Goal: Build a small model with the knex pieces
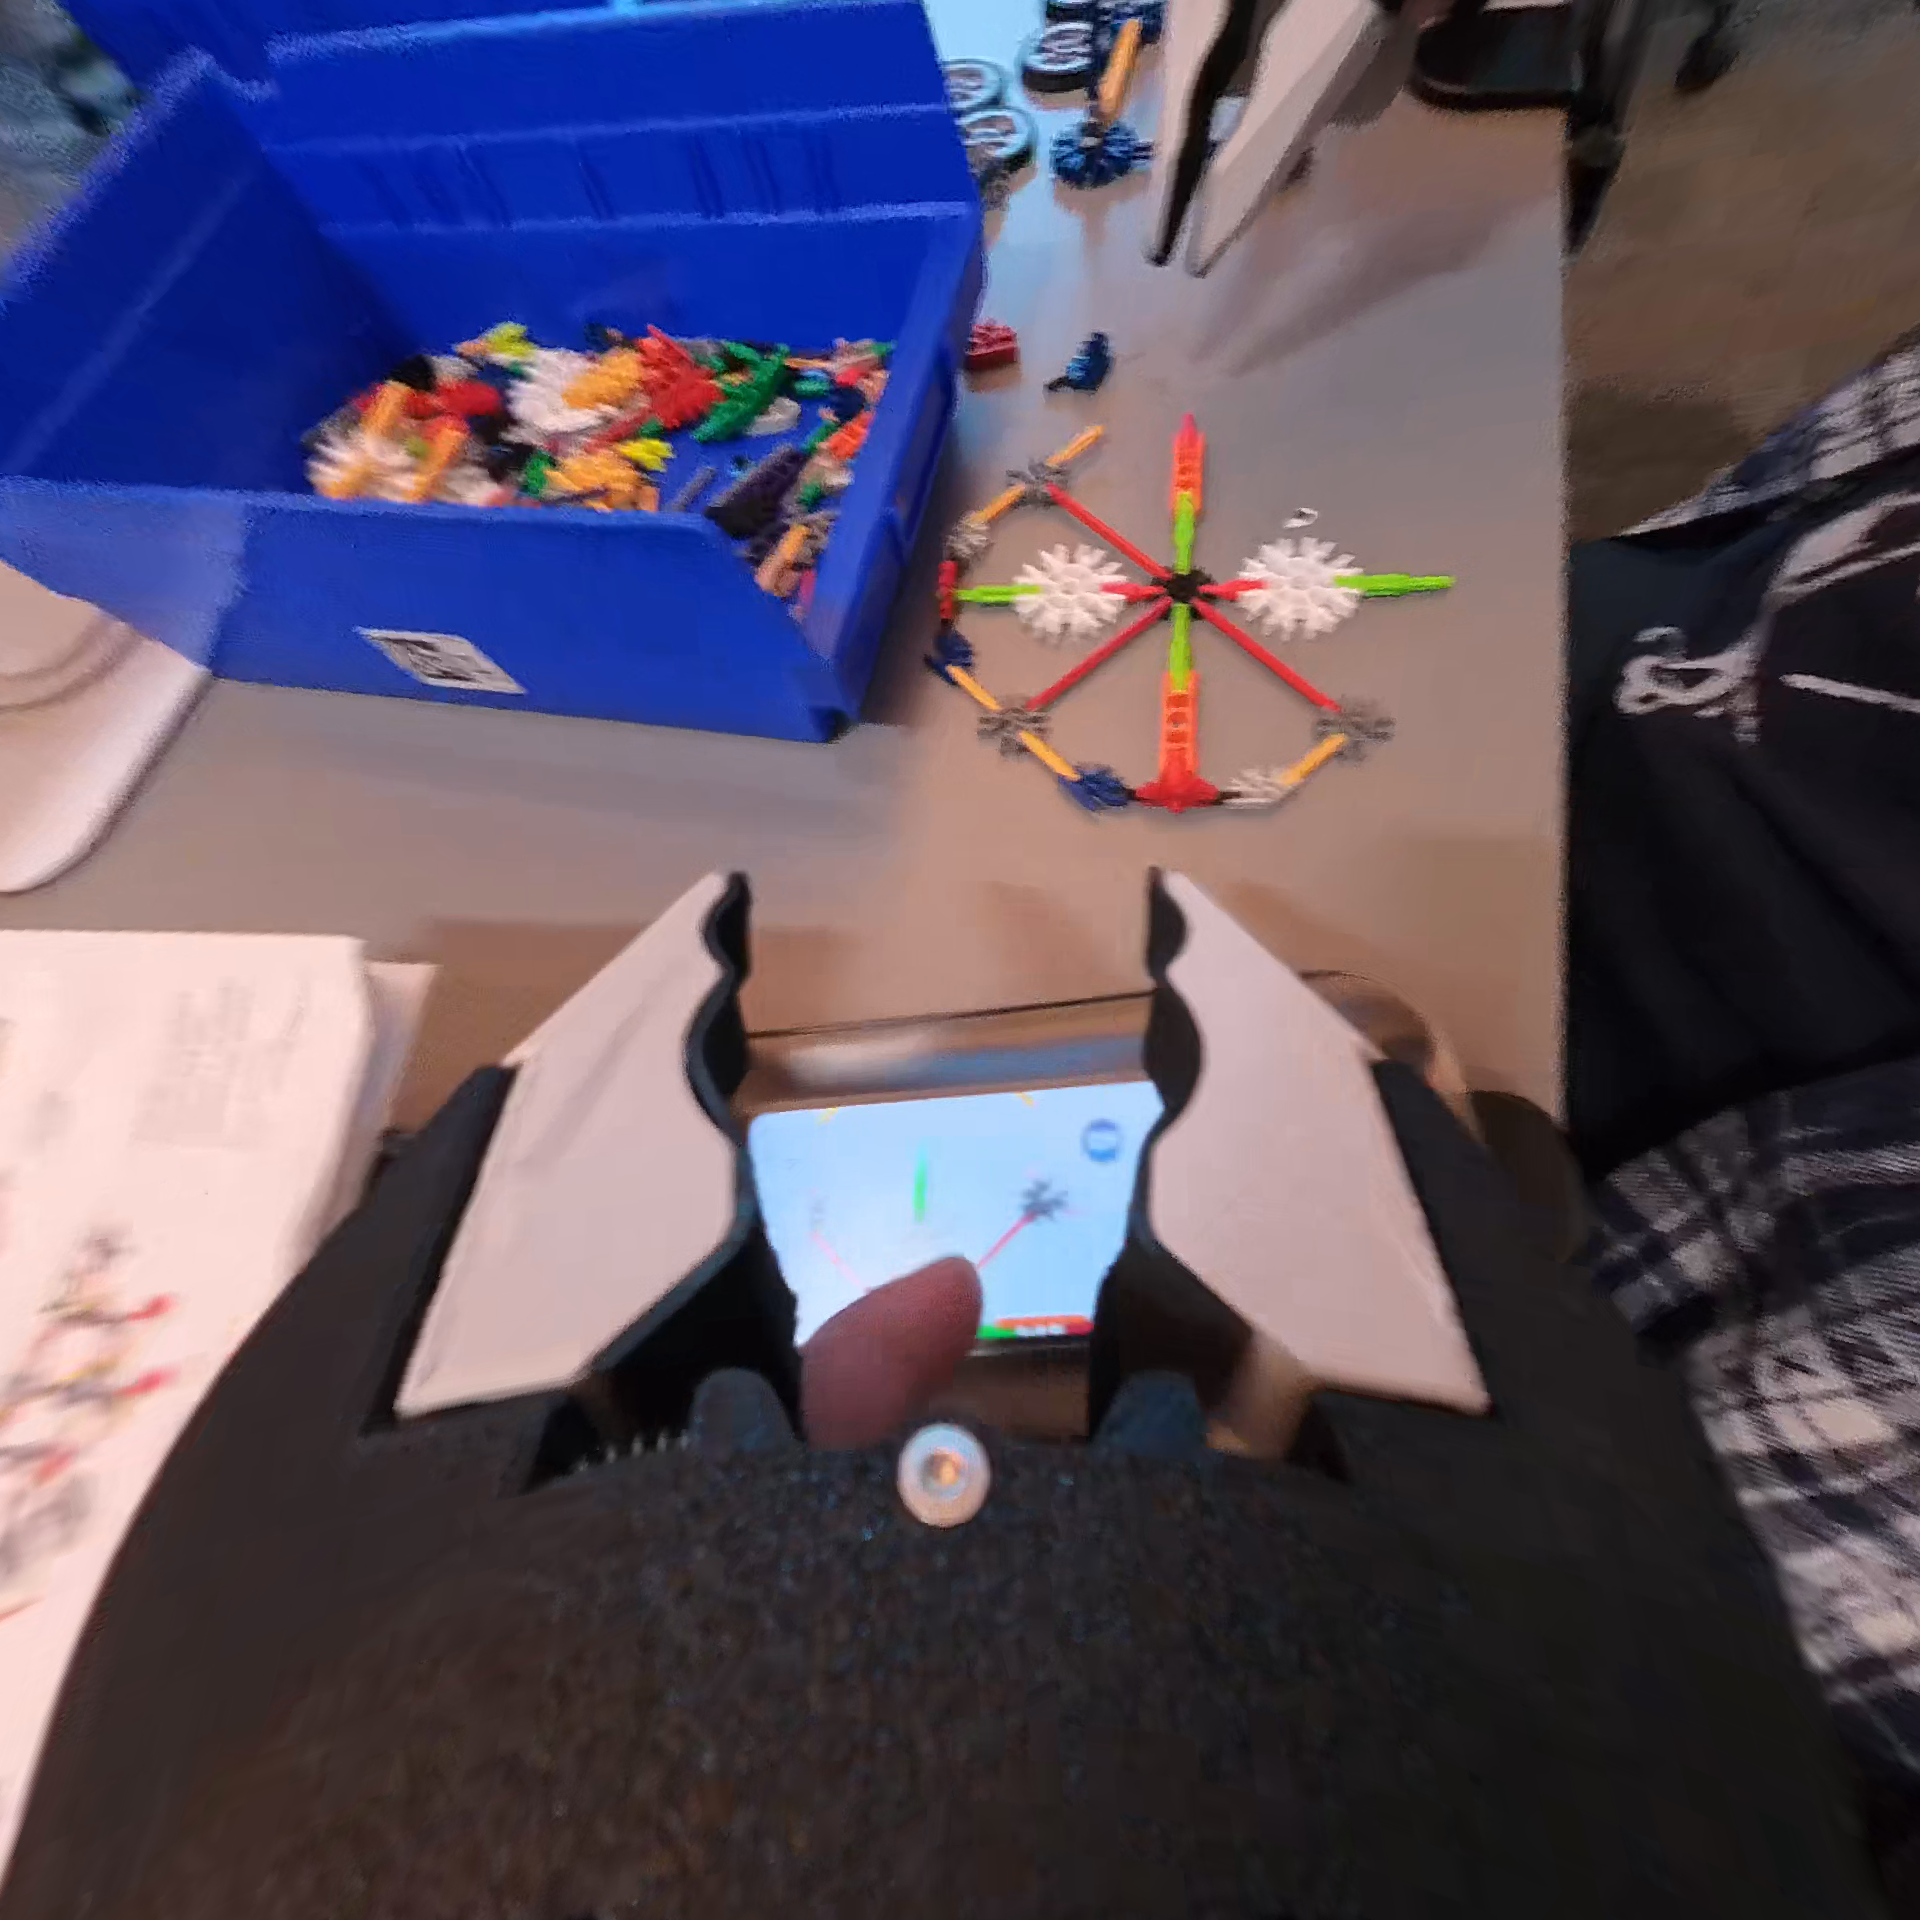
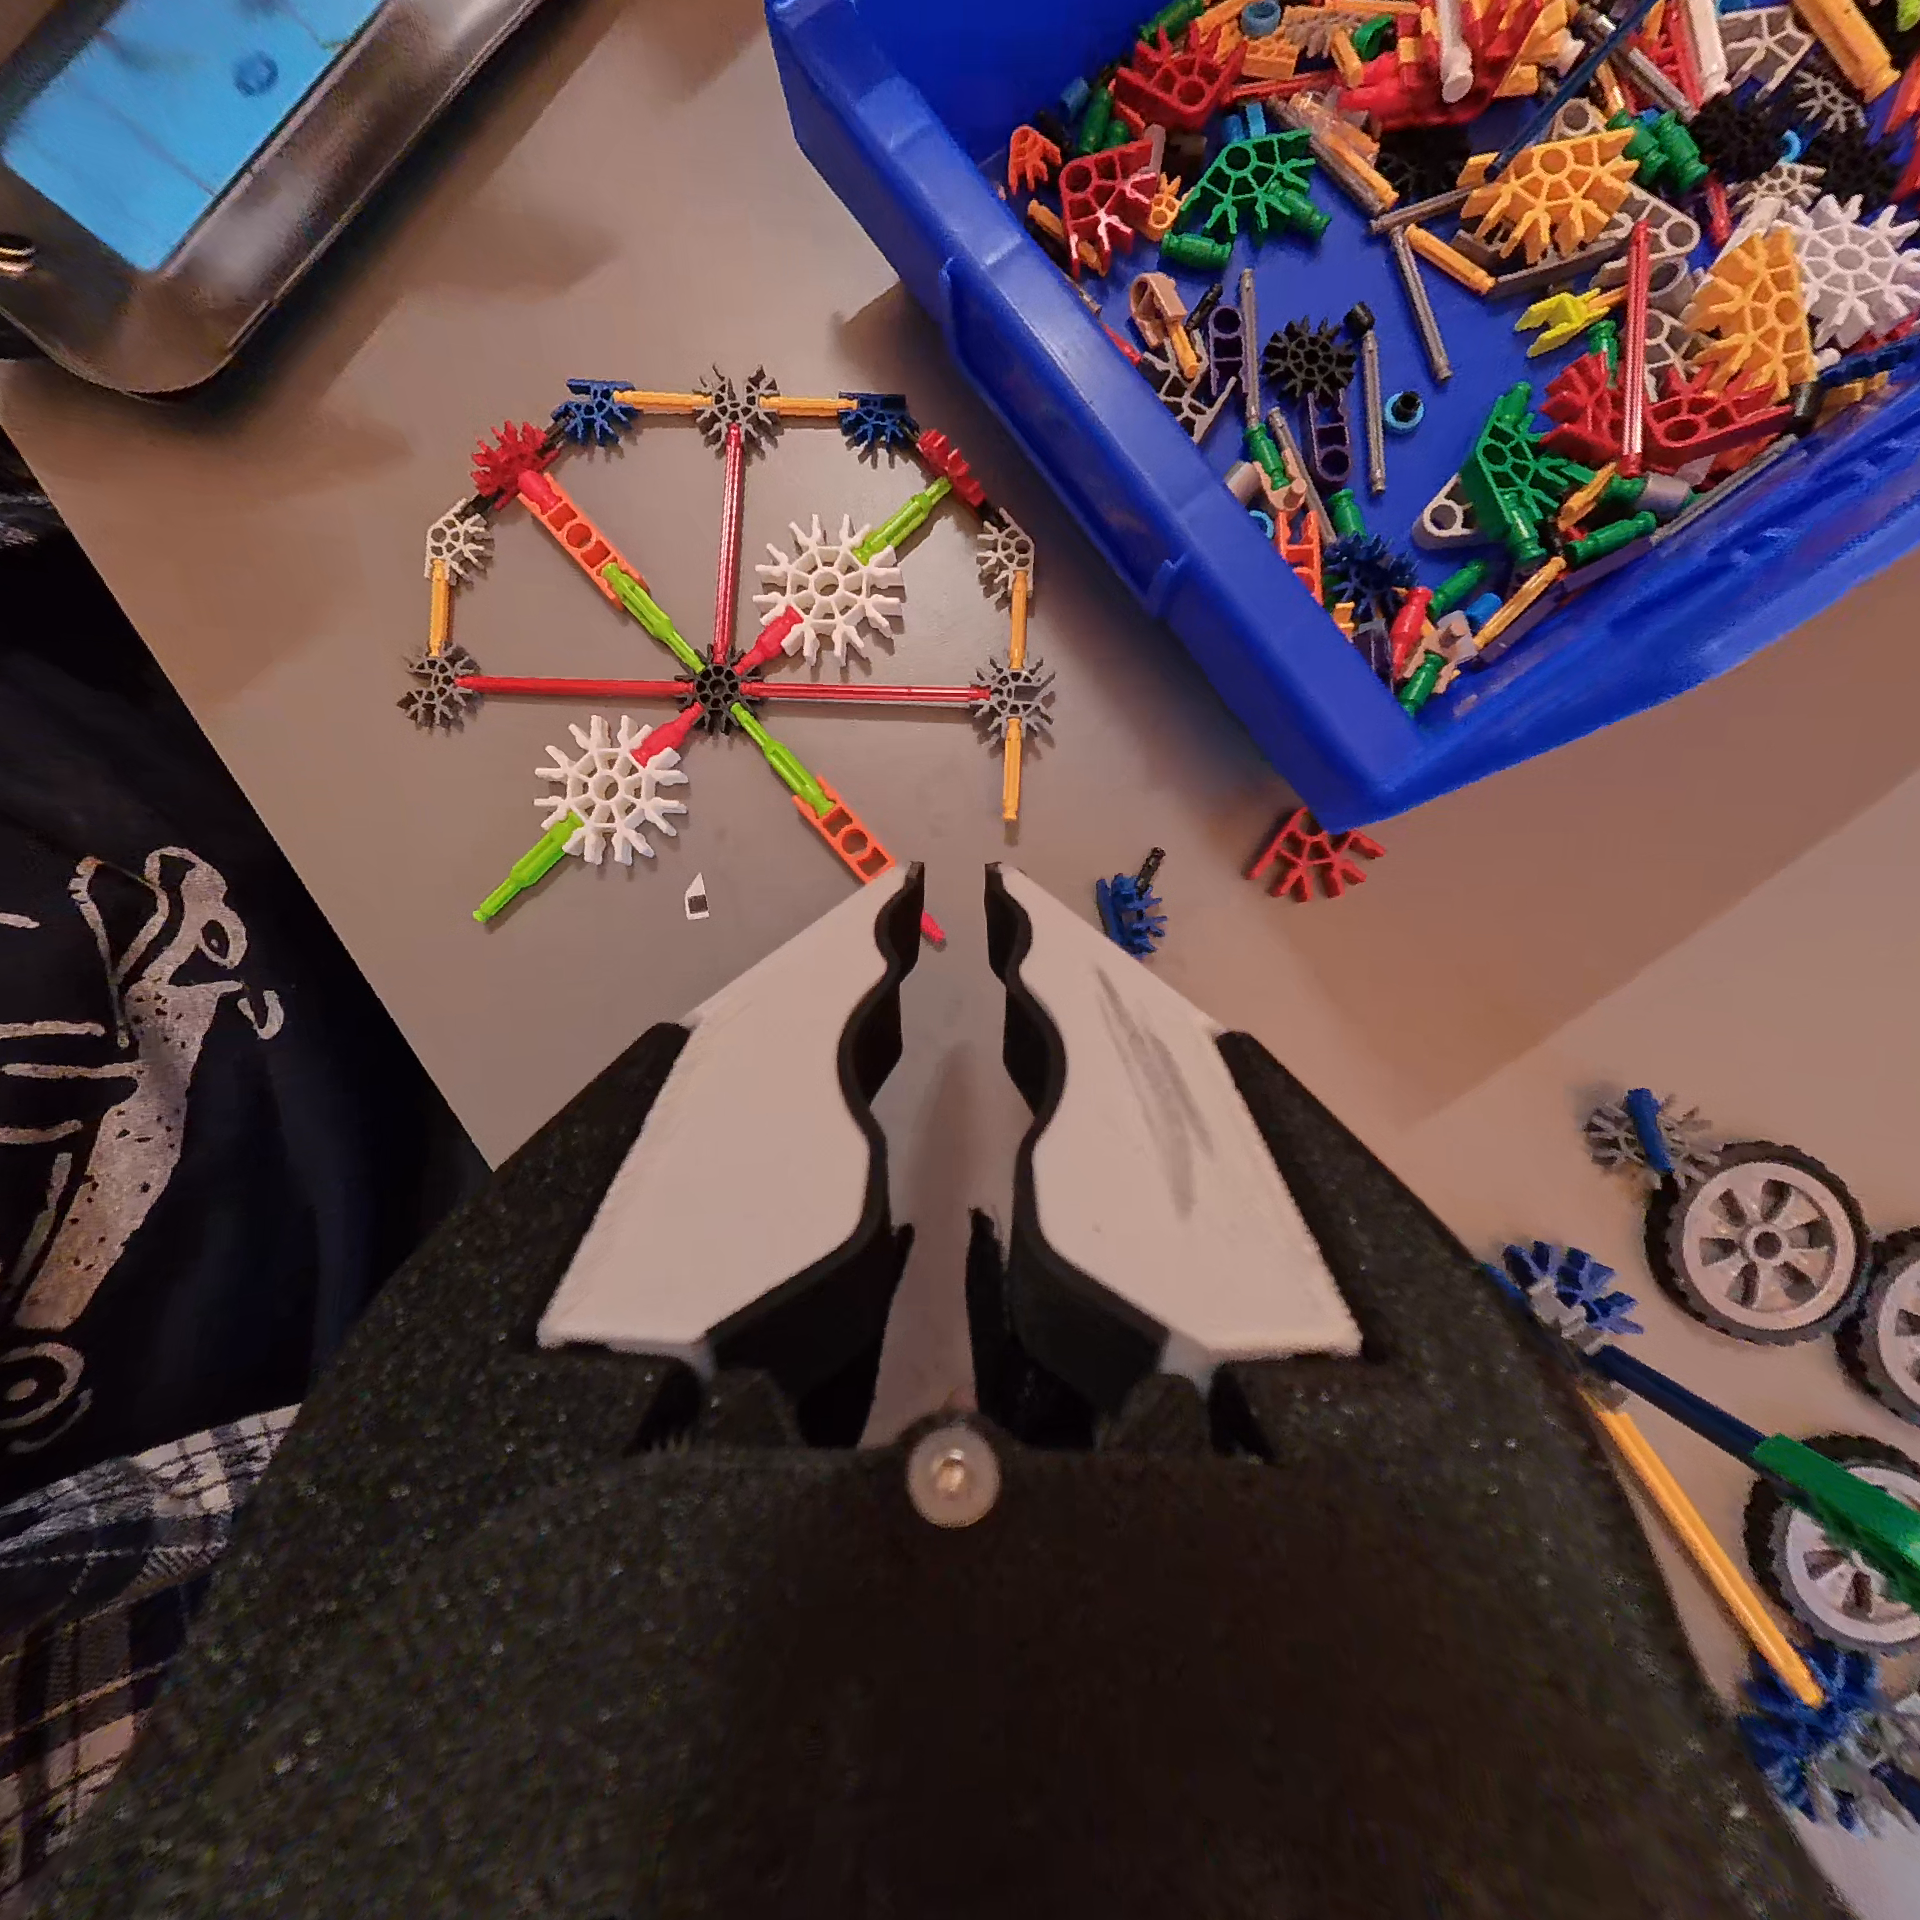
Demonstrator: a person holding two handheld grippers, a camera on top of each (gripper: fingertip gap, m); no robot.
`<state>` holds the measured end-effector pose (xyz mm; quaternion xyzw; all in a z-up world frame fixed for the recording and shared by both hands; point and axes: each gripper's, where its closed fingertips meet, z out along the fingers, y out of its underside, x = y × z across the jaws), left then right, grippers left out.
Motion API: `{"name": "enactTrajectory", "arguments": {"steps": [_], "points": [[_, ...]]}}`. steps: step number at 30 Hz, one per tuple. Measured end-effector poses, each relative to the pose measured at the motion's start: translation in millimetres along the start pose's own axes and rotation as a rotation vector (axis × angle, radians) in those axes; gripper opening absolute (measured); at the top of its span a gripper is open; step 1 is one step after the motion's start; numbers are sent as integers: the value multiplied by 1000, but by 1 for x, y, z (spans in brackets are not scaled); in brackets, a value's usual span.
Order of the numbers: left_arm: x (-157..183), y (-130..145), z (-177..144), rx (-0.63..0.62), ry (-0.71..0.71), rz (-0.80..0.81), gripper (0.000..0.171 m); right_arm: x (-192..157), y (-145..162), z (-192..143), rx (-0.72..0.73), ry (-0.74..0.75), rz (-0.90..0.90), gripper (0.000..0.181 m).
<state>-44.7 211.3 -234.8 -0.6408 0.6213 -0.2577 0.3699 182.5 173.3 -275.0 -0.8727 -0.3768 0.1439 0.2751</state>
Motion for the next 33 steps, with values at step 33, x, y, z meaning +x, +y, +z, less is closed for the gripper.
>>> {"name": "enactTrajectory", "arguments": {"steps": [33], "points": [[48, 17, 23, -26, 178, 69, 136, 7, 7, -1, 28, -10, 26, 11]]}}
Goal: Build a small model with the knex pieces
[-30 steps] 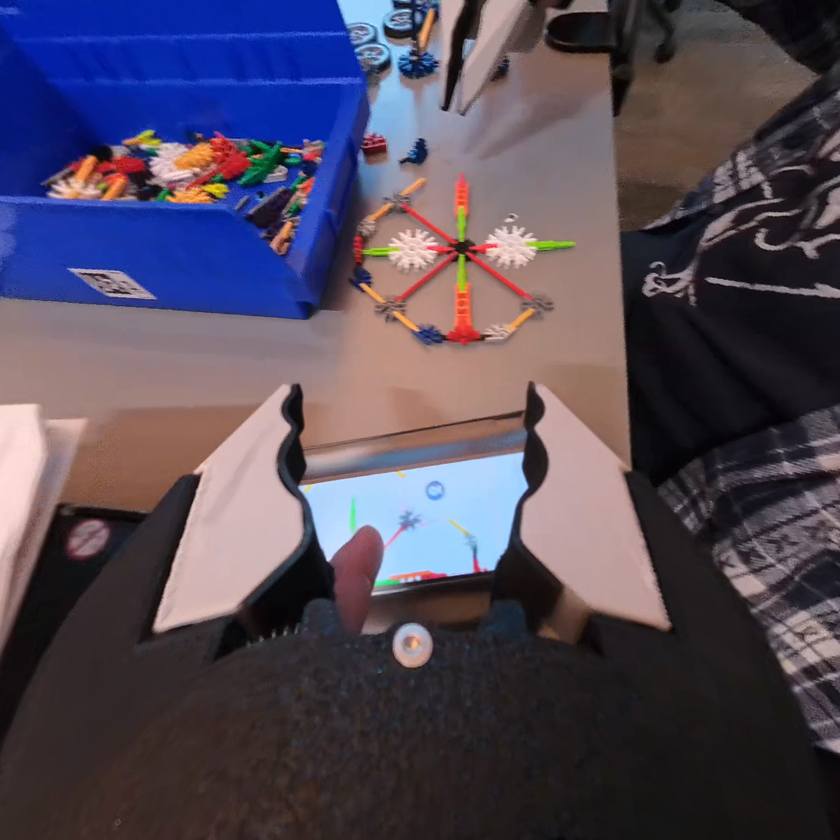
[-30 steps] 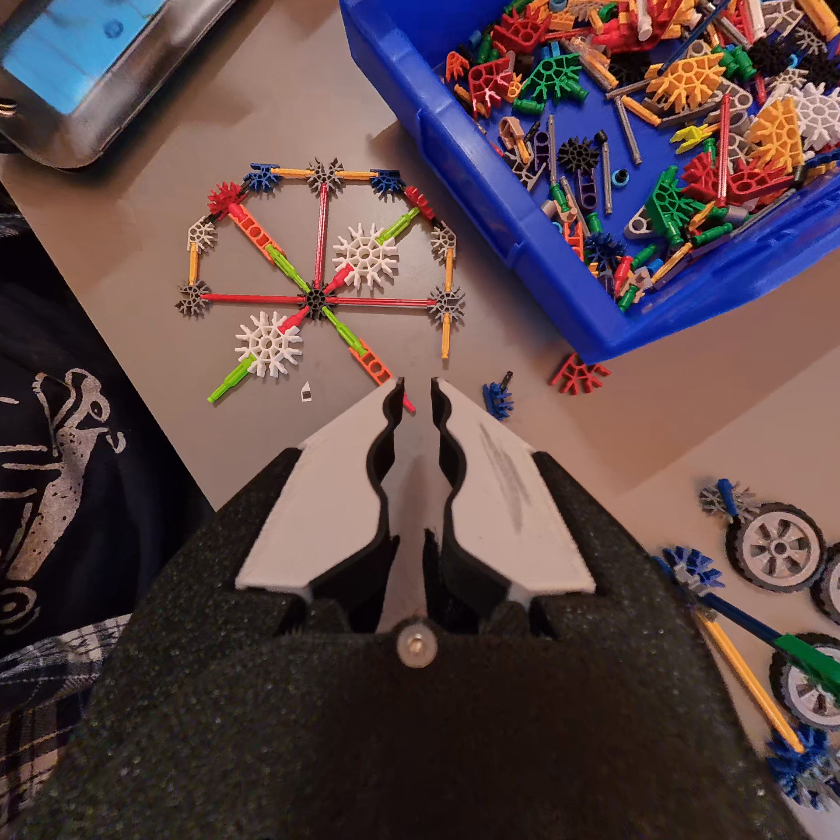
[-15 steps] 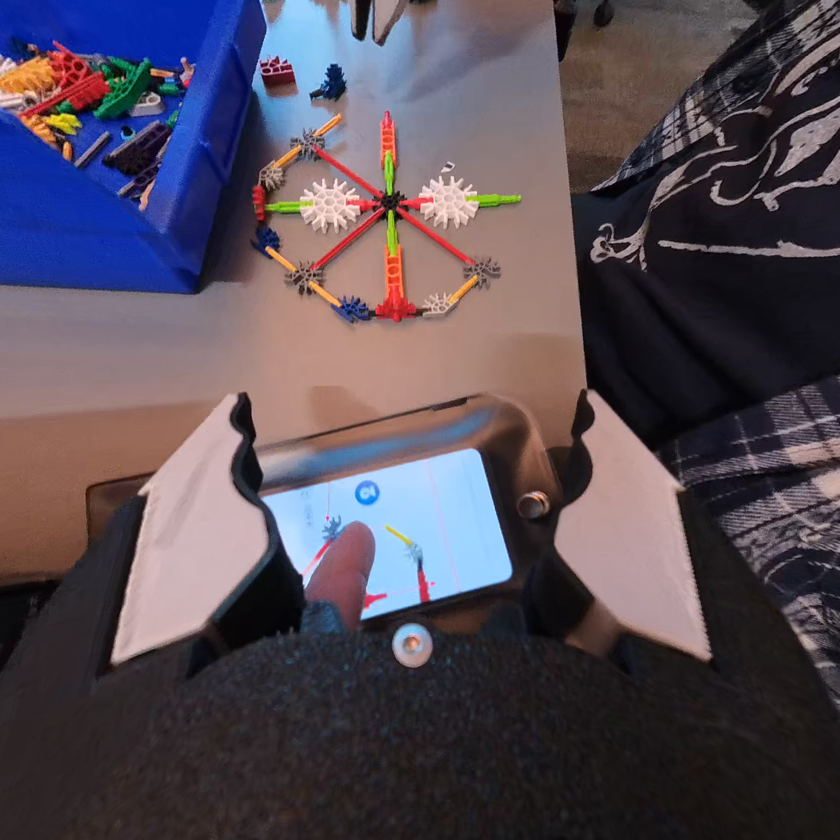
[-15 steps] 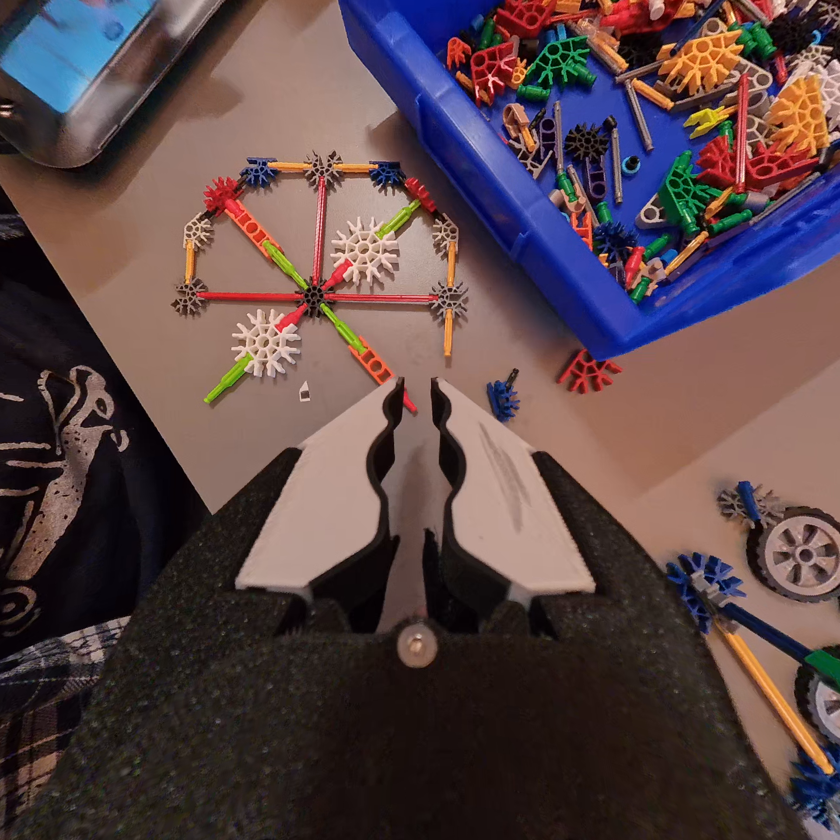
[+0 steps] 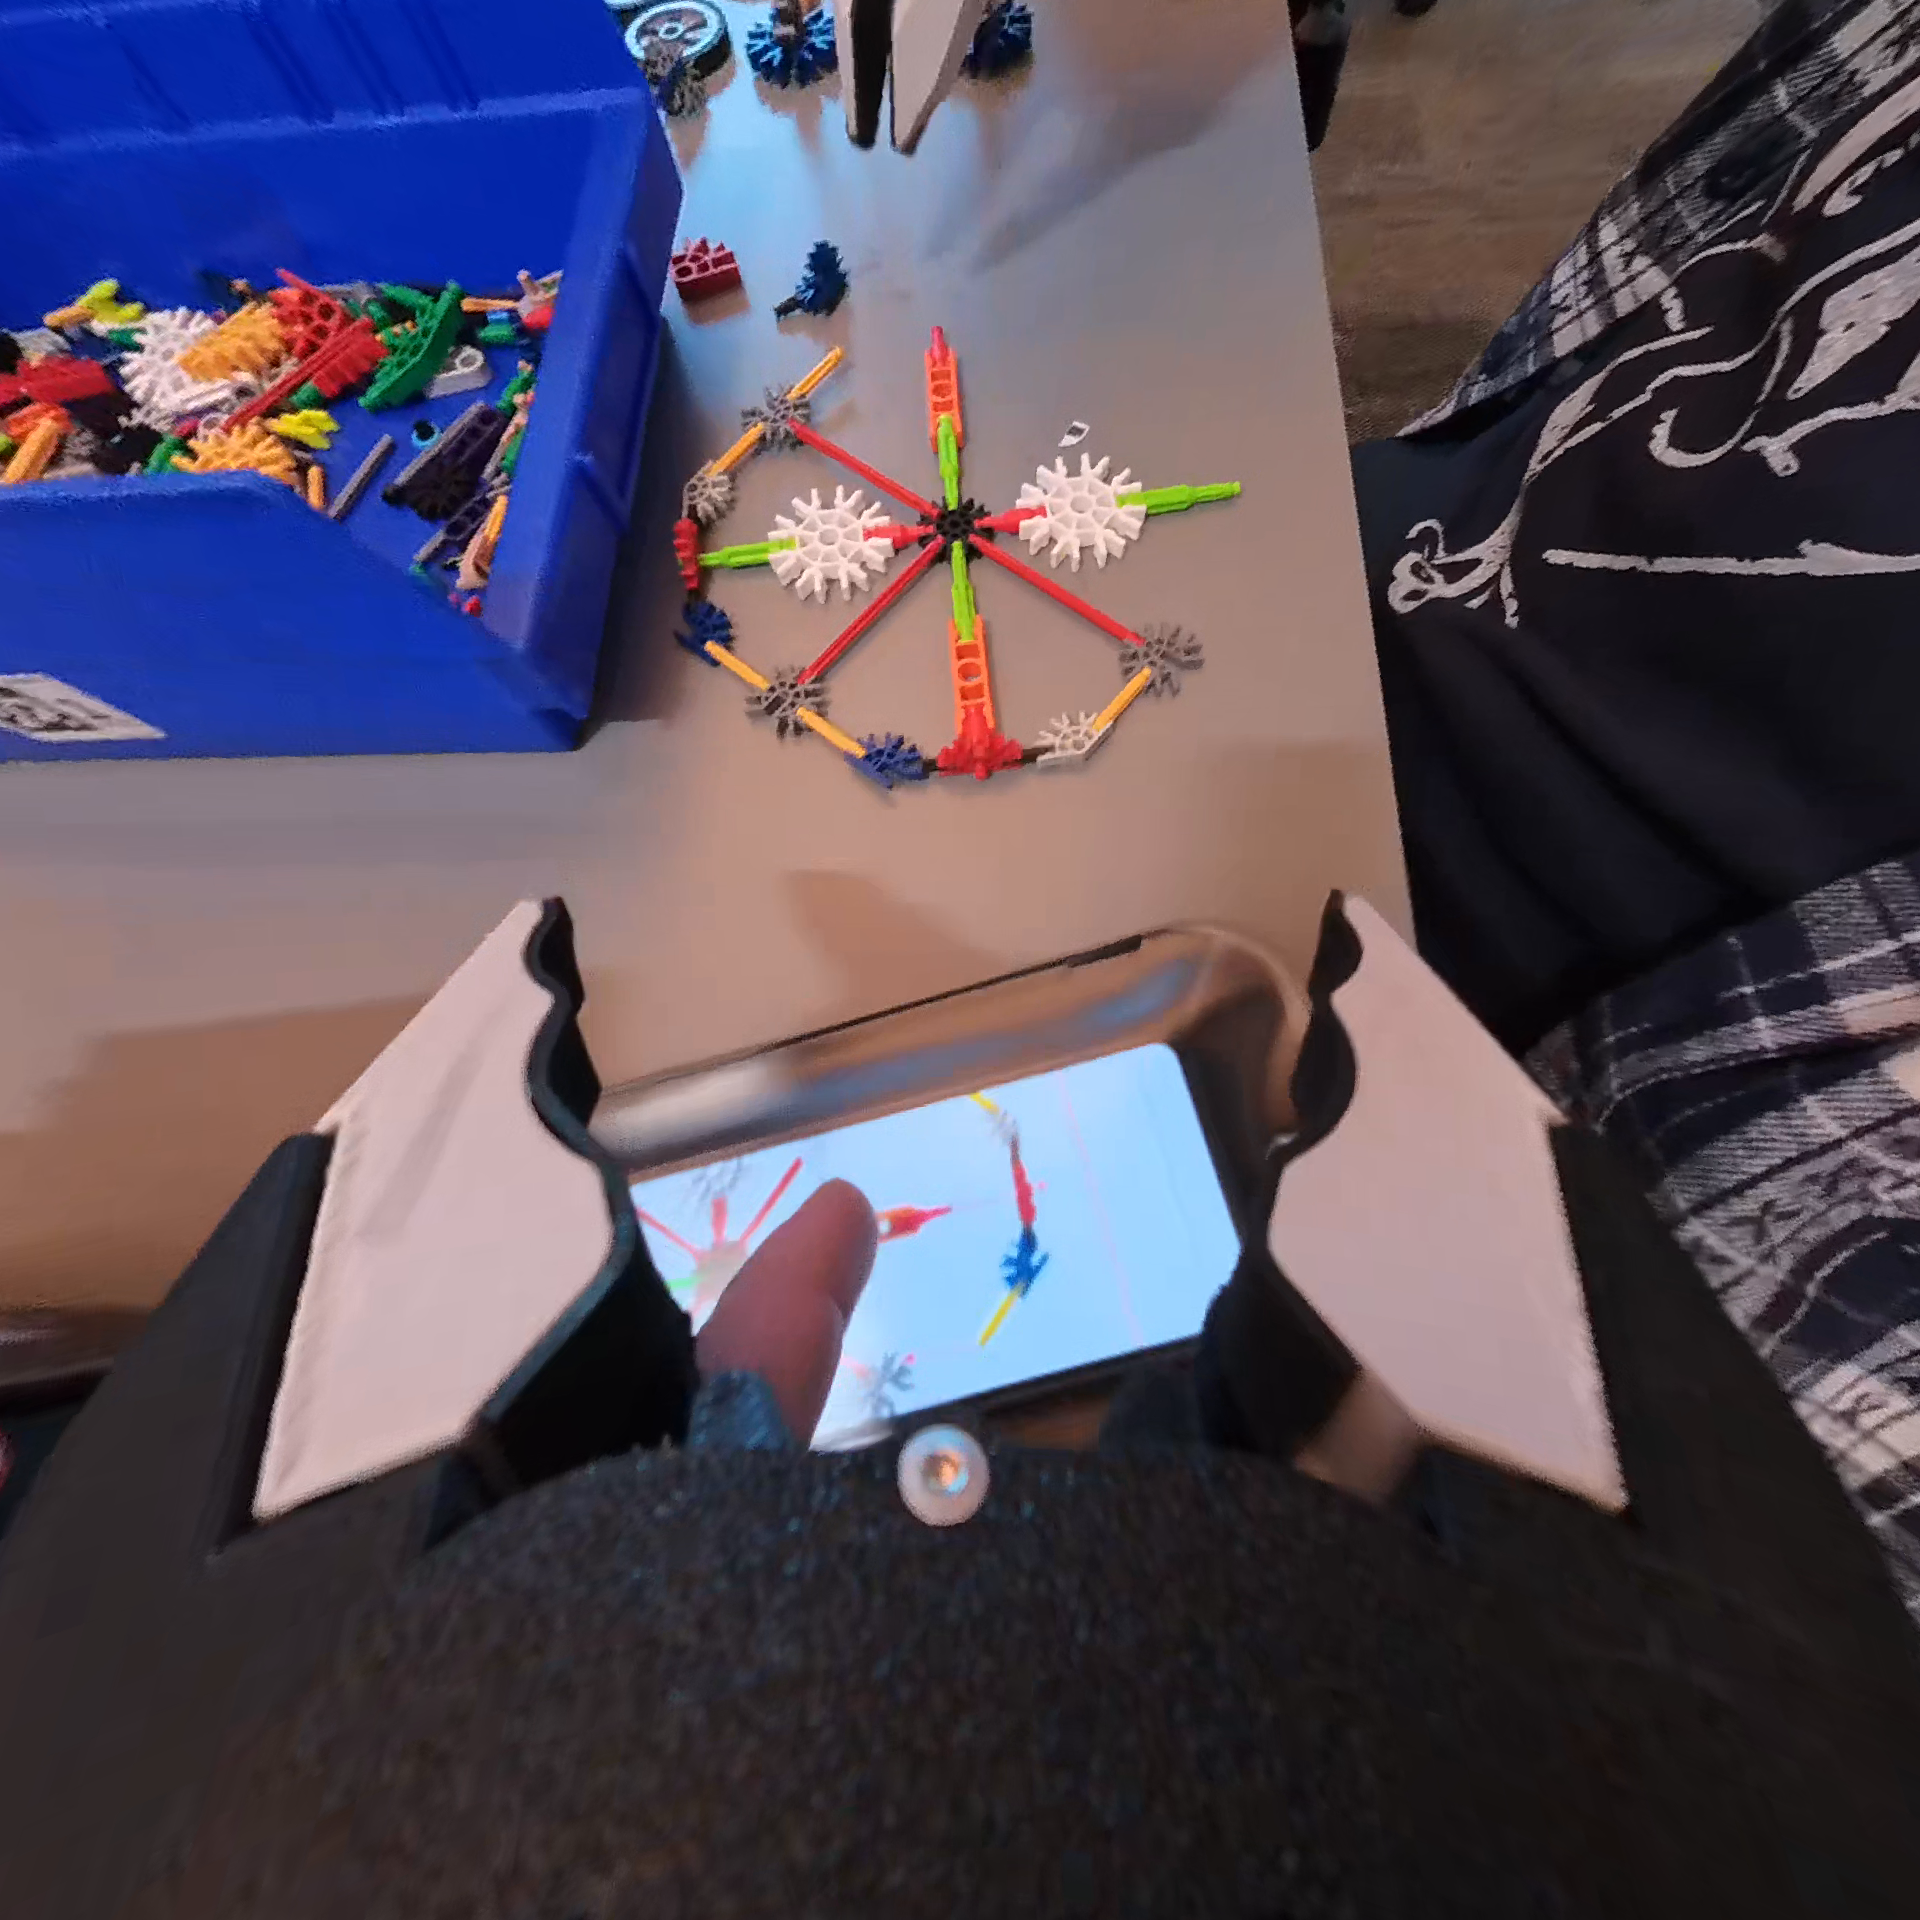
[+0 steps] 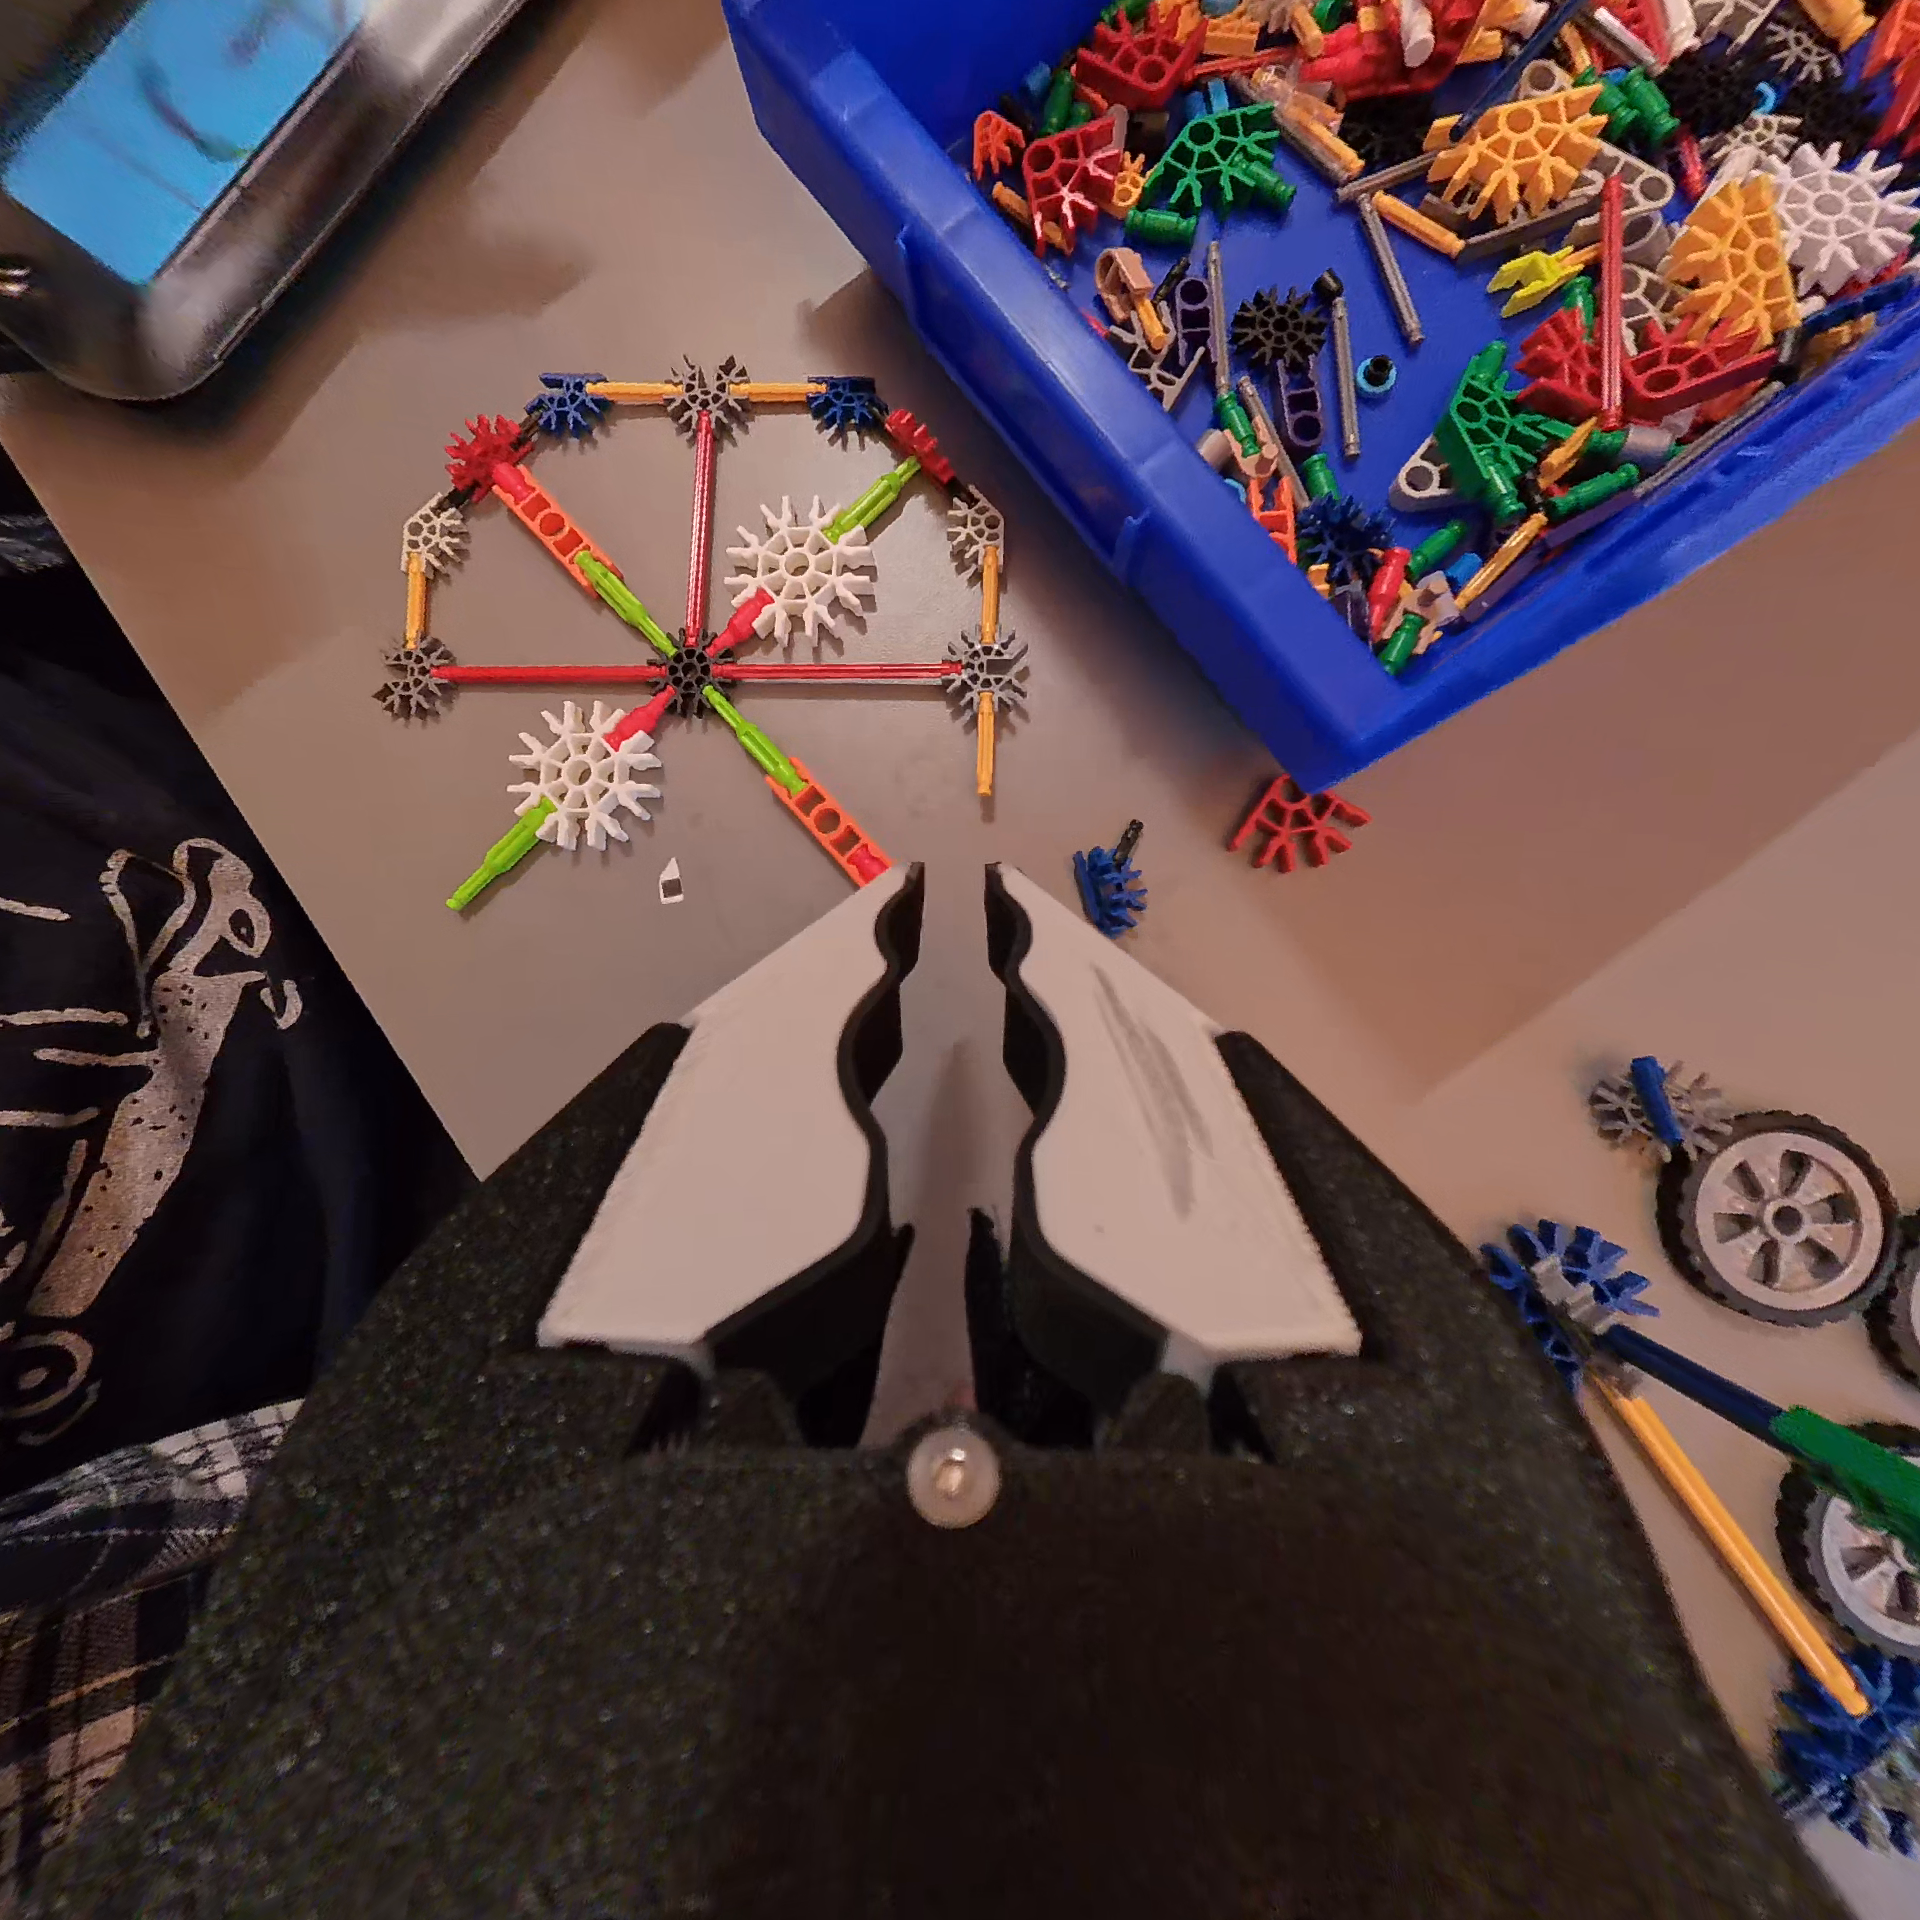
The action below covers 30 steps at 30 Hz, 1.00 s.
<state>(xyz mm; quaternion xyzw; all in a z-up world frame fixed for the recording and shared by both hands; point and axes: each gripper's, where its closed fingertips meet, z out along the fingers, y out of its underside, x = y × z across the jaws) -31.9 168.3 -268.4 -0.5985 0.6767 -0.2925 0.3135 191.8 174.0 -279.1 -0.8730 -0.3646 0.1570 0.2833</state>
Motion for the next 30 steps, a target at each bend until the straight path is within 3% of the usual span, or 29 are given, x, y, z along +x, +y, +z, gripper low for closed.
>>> {"name": "enactTrajectory", "arguments": {"steps": [13, 20, 30], "points": [[0, 38, 3, -95, 1, -63, 137, -4, -1, 4, -6, -2, -5, 11], [-1, 39, -2, -90, -8, -77, 136, -1, 0, 2, -2, 6, 5, 11], [-8, 19, -18, -35, -81, -35, 135, -2, -3, -5, 13, 15, -5, 11]]}}
